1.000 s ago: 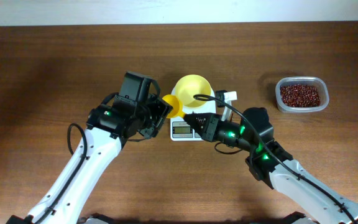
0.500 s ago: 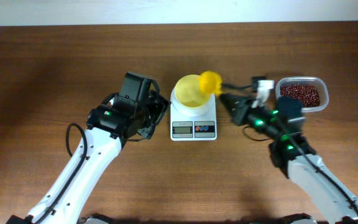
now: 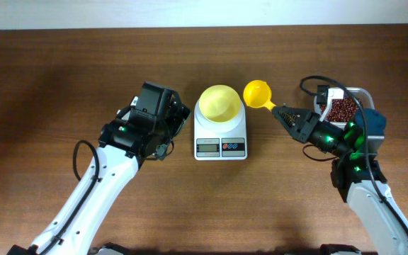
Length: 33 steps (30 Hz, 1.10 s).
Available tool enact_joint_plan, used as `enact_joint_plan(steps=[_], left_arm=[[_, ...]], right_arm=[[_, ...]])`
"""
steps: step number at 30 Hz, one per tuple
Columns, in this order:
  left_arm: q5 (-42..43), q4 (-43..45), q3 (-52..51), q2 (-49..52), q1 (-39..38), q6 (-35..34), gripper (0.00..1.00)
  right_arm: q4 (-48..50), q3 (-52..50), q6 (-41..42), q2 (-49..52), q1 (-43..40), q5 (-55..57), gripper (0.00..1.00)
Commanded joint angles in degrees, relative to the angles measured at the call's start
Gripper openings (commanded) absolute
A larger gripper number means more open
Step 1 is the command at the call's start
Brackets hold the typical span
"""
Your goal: Scoop item into bowl and weigh 50g on scale
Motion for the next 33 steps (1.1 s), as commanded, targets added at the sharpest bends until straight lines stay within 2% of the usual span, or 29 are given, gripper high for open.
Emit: enact_joint_plan(steps=[1, 3, 4, 7, 8, 9, 12, 14, 17, 19, 20, 22, 23, 27, 29, 33], left_arm=[[-1.01, -0.2, 0.68, -0.52, -0.28, 0.28, 0.99], [-1.01, -1.22, 0.68, -0.52, -0.28, 0.28, 0.99], [-1.01, -1.38, 0.68, -0.52, -0.28, 0.28, 0.99], [-0.98, -1.4, 0.68, -0.52, -0.28, 0.28, 0.99], [-0.98, -1.4, 0.68, -0.52, -0.28, 0.28, 0.99], [-0.81, -1.4, 0.68, -0.52, -0.28, 0.28, 0.99], [-0.83, -1.38, 0.68, -0.52, -0.28, 0.26, 0.99], [-0.83, -1.38, 0.68, -0.52, -0.28, 0.26, 0.99], [-0.85, -1.36, 0.68, -0.52, -0.28, 0.28, 0.99], [-0.66, -1.4, 0.68, -0.52, -0.28, 0.33, 0.99], [0.44, -1.36, 0.68, -0.52, -0.28, 2.43, 1.0], [1.38, -1.36, 0.68, -0.52, -0.28, 7.61, 0.84], [1.6, -1.36, 0.68, -0.52, -0.31, 10.21, 0.65], [1.6, -1.38, 0.68, -0.52, -0.39, 11.61, 0.22], [1.55, -1.14, 0.68, -0.52, -1.68, 13.6, 0.12], [0.63, 3.08, 0.68, -0.52, -5.86, 22.27, 0.14]], right_arm=[[5.7, 0.98, -6.08, -0.83, -0.37, -2.08, 0.04], [8.68, 2.6, -6.12, -0.83, -0.44, -0.96, 0.04], [8.46, 5.11, -8.72, -0.83, -0.42, -0.7, 0.04], [3.23, 11.87, -14.51, -0.81, -0.42, 0.35, 0.04], [-3.54, 15.96, -19.78, -0.81, -0.42, 2.6, 0.04], [-17.42, 22.8, -29.53, -0.81, -0.35, 7.04, 0.04], [-38.42, 31.45, -39.28, -0.83, -0.37, 12.57, 0.04], [-50.99, 33.7, -44.11, -0.87, -0.37, 16.04, 0.04], [-62.29, 33.7, -48.33, -0.94, -0.39, 18.88, 0.04], [-64.72, 33.7, -48.52, -1.01, -0.48, 19.02, 0.04], [-64.74, 33.7, -48.83, -1.25, -0.48, 19.02, 0.04], [-64.39, 33.7, -49.55, -2.05, -0.48, 20.98, 0.04], [-63.69, 33.7, -49.53, -2.51, -0.48, 22.82, 0.04], [-61.02, 33.7, -49.33, -3.02, -0.48, 23.5, 0.04], [-60.0, 33.7, -49.31, -3.02, -0.48, 23.5, 0.04], [-59.06, 33.7, -49.31, -3.02, -0.48, 23.5, 0.04]])
